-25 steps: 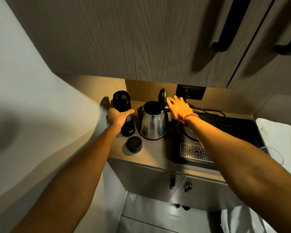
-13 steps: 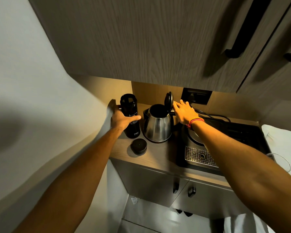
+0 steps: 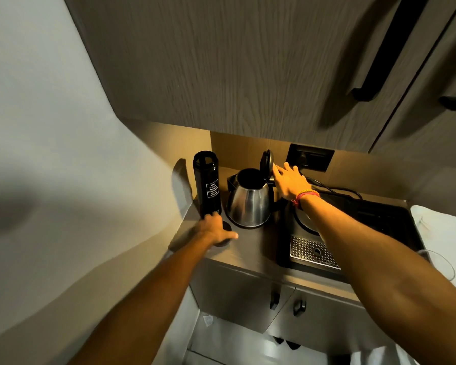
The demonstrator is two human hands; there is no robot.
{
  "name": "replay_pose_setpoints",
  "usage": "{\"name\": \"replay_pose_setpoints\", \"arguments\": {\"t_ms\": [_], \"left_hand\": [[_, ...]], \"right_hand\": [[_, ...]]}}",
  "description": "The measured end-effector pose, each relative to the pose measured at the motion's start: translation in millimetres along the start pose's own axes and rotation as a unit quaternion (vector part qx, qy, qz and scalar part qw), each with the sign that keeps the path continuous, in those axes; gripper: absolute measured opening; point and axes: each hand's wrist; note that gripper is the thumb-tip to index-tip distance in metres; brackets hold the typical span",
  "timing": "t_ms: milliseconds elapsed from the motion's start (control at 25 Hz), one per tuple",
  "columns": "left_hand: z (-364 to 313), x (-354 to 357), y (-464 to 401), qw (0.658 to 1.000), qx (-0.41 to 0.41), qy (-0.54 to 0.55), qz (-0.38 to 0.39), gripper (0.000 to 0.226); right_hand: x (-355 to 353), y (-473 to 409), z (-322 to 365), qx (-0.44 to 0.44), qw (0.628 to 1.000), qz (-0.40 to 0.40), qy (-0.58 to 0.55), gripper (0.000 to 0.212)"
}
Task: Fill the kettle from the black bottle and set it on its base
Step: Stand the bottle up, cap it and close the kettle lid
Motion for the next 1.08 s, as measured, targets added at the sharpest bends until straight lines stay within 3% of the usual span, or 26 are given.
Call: {"name": "replay_pose_setpoints", "arguments": {"t_ms": [160,280,400,520,600,760,1080], "left_hand": [[-12.2,19.1,8.7,0.987,0.083,-0.131,-0.034,0.078],[-24.0,-8.6,14.1,0.962,0.216,-0.133,-0.1,0.071],[-41.9,-60.4,19.3,0.915,0.325,-0.108,-0.215,0.074],[-54.8,-111.3,13.8,0.868,0.348,-0.126,-0.332,0.08],[-52.2,-136.0,7.3,0.855,0.327,-0.136,-0.378,0.077],[-30.3,-153.2,-12.9,0.918,0.21,-0.08,-0.327,0.075],[-47.6,-169.0,-27.2,0.954,0.166,-0.13,-0.213,0.079]], "right_hand": [[1.8,-1.1,1.6,0.005,1.0,0.006,-0.002,0.076],[-1.3,-3.0,3.0,0.002,1.0,0.008,-0.006,0.082],[-3.3,-2.9,9.9,-0.003,1.0,0.013,-0.015,0.08],[-7.2,-4.7,18.2,-0.008,1.0,0.015,-0.021,0.073],[-9.0,-4.6,24.3,-0.011,0.999,0.018,-0.024,0.068],[-14.4,-5.2,28.3,-0.005,1.0,0.024,-0.019,0.064],[-17.4,-0.7,24.6,-0.003,0.999,0.037,-0.039,0.064]]}}
Point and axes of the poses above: each hand's wrist, its own y-axis away from the middle knuckle, its own x-axis out of the palm, z = x × y, and after that the axes turned 11 degrees about y, right-handed
